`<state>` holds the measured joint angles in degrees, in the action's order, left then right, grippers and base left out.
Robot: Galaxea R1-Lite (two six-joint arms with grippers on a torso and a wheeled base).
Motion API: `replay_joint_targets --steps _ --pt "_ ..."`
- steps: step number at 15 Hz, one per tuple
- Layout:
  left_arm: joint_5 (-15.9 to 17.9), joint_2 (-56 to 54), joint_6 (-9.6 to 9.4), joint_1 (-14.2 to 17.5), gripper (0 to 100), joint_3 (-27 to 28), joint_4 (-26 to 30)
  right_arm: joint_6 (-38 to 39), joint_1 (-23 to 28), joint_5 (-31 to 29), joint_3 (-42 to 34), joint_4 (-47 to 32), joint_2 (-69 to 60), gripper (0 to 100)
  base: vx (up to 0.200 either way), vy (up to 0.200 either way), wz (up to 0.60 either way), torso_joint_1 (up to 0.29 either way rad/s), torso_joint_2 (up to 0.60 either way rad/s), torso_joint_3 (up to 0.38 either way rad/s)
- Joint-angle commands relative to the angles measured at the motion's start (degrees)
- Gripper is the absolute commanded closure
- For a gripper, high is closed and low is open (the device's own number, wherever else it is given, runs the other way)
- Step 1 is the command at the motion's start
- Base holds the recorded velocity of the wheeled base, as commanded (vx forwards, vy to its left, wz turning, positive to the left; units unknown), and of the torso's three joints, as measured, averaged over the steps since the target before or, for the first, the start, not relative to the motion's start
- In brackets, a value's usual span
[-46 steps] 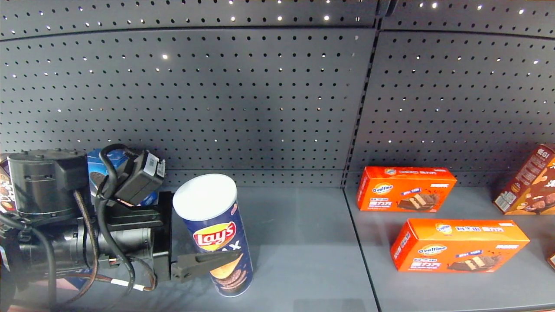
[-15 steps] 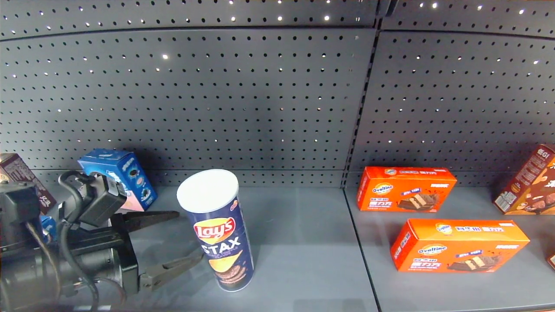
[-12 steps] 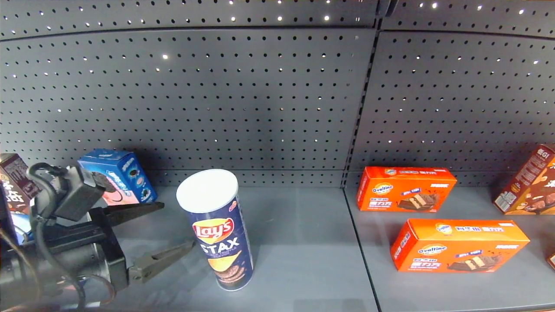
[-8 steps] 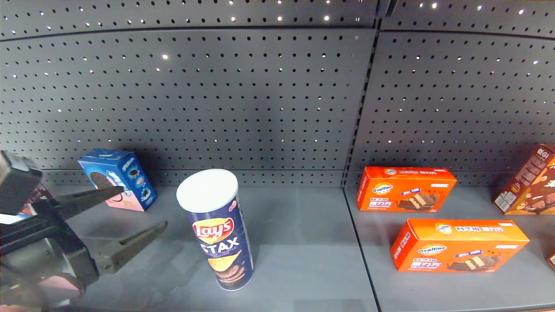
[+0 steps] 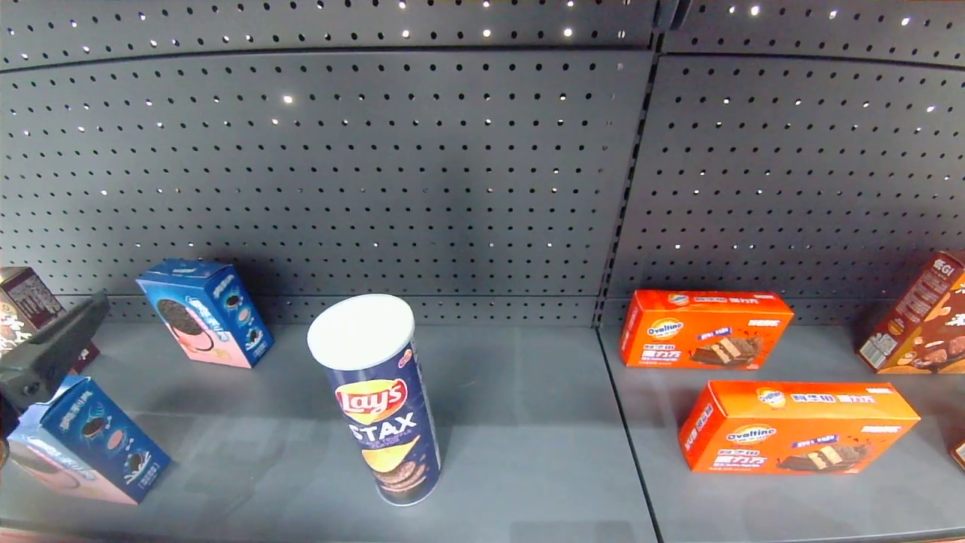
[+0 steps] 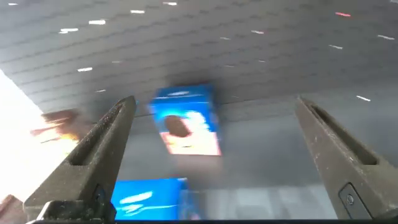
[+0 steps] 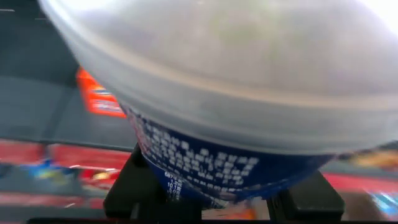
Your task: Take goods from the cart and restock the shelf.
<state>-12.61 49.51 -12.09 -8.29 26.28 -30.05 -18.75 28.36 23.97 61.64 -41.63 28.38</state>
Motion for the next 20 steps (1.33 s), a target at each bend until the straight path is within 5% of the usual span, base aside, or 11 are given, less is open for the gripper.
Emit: replay_joint_targets --steps 1,5,6,9,12,16,20 --pt "-4.09 -0.73 -1.00 -0.24 0 0.35 0.08 0.03 -0.05 6.18 -0.11 -0.29 5.28 100 0.000 0.000 0.00 0.000 0.00 0.000" --pt "-8.75 -0.64 -3.20 -0.24 0 -0.18 0.17 0.03 -2.78 15.76 -0.20 0.06 12.49 100 0.000 0.000 0.00 0.000 0.00 0.000" --pt "-10.69 -0.46 -3.29 -0.24 0 -0.53 0.17 0.03 -7.88 16.11 0.15 0.67 15.39 100 0.000 0.000 0.00 0.000 0.00 0.000" --pt "-12.00 -0.46 -5.66 -0.32 0 -0.53 0.17 0.12 -17.28 14.44 0.33 3.66 18.91 100 0.000 0.000 0.00 0.000 0.00 0.000" --pt "-14.20 -0.46 -6.01 -0.32 0 -0.71 0.17 1.70 -26.51 12.68 1.47 11.40 26.38 100 0.000 0.000 0.00 0.000 0.00 0.000" --pt "-17.01 -0.46 -6.01 -0.32 0 -2.29 0.17 8.55 -48.04 0.20 4.46 23.17 38.42 100 0.000 0.000 0.00 0.000 0.00 0.000" --pt "-16.93 -0.38 -6.01 -0.15 0 -2.29 0.17 9.17 -54.55 -0.32 5.95 29.85 46.33 100 0.000 0.000 0.00 0.000 0.00 0.000"
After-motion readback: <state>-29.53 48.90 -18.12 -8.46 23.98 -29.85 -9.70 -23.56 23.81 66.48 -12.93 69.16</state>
